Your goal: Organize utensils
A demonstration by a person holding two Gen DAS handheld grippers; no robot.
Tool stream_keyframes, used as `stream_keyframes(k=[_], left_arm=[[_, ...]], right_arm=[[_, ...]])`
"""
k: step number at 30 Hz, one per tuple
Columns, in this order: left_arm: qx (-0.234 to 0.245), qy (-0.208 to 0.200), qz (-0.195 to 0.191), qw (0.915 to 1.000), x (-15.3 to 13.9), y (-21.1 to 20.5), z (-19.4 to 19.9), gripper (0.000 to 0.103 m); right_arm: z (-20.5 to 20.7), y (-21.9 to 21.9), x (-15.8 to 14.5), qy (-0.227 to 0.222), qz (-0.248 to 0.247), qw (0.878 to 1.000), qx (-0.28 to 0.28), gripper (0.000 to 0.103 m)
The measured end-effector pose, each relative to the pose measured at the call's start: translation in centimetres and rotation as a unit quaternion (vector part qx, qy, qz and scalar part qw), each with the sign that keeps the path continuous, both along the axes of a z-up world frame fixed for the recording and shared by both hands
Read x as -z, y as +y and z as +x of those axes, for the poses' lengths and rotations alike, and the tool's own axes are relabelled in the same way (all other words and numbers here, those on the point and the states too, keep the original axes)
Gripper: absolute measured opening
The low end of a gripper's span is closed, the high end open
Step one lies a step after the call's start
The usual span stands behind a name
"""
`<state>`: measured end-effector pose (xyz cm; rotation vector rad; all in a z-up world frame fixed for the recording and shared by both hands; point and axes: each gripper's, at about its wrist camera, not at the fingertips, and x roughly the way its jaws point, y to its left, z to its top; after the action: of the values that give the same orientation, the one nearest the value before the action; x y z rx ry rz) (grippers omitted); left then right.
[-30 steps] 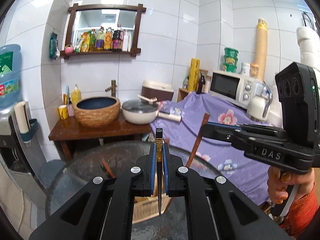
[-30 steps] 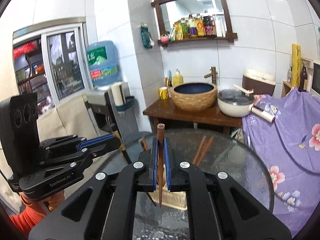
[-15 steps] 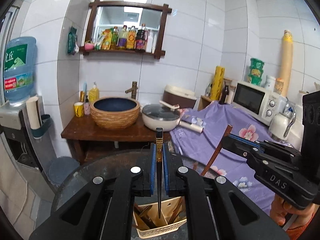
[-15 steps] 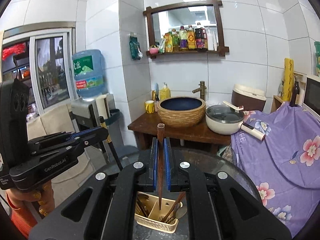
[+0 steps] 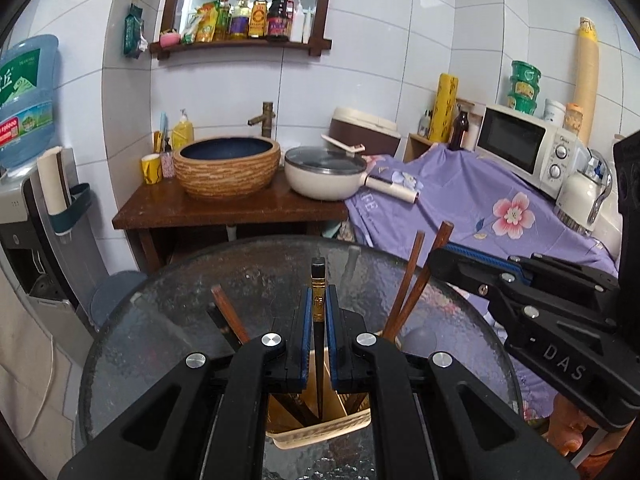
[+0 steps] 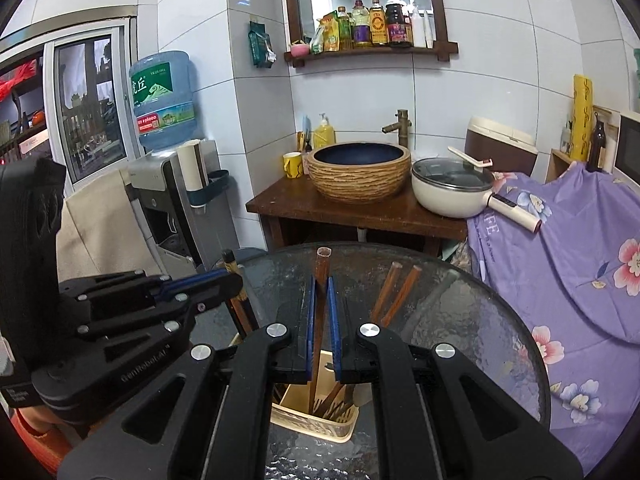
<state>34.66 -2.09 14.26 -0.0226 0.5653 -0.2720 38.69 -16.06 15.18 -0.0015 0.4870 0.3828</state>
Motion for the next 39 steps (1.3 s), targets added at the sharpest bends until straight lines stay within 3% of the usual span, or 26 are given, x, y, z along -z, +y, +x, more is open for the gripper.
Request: stream_keyframes(k=[14,17,18,19,22,23,25,28,31,36,39], left_arm=[[-0.001,0.027,0.013,0.9996,3.0,-0.5,0.6,0.008],[-0.003,0.021,0.006,0.9998,2.7,-0.4,0.2,0.026],[-0.003,0.016,0.002,0.9999,2.5,-0.3,-0.1,0.036],[-0.005,0.011,0.0,0.9999,2.3,-0.2,-0.4,0.05],[-0.017,-0.02,-0.014,0.9996,1.1,0.3,-2.0,0.065],[-0.015,-0.031,-0.019,0.9992,0.6,0.4,-2.7,0.068],[-0.013,-0.053,-0.024,0.9982,-0.2,0.6,-4.1,0.08],[-0.032,-0.102,-0.013,0.9942,-0.9,1.1,-6.8,0.093],[-0.061,-0.142,0.002,0.9879,-0.7,2.2,-9.6,0.097],[-0.097,-0.177,0.015,0.9794,1.8,4.3,-14.8,0.097],[-0.102,-0.183,0.012,0.9776,3.9,5.0,-18.3,0.097]], right_arm=[[0.7,-0.2,3.5,0.016,-0.017,1.0,0.019,0.007],[0.5,-0.5,3.6,0.013,-0.012,1.0,0.02,0.008],[0.3,-0.5,3.4,0.007,-0.014,1.0,0.023,0.008],[0.0,-0.6,3.3,0.003,-0.015,1.0,0.023,0.01],[-1.1,-1.0,2.7,-0.019,-0.014,0.999,0.027,0.046],[-1.5,-1.3,2.5,-0.03,-0.013,0.999,0.036,0.052],[-2.7,-1.8,1.9,-0.051,-0.006,0.998,0.038,0.054],[-4.8,-2.9,1.3,-0.084,-0.002,0.995,0.057,0.069],[-7.2,-4.3,1.3,-0.113,-0.001,0.99,0.083,0.082],[-12.6,-5.6,3.8,-0.128,-0.004,0.988,0.087,0.086],[-17.1,-5.6,6.4,-0.151,-0.014,0.984,0.09,0.095]])
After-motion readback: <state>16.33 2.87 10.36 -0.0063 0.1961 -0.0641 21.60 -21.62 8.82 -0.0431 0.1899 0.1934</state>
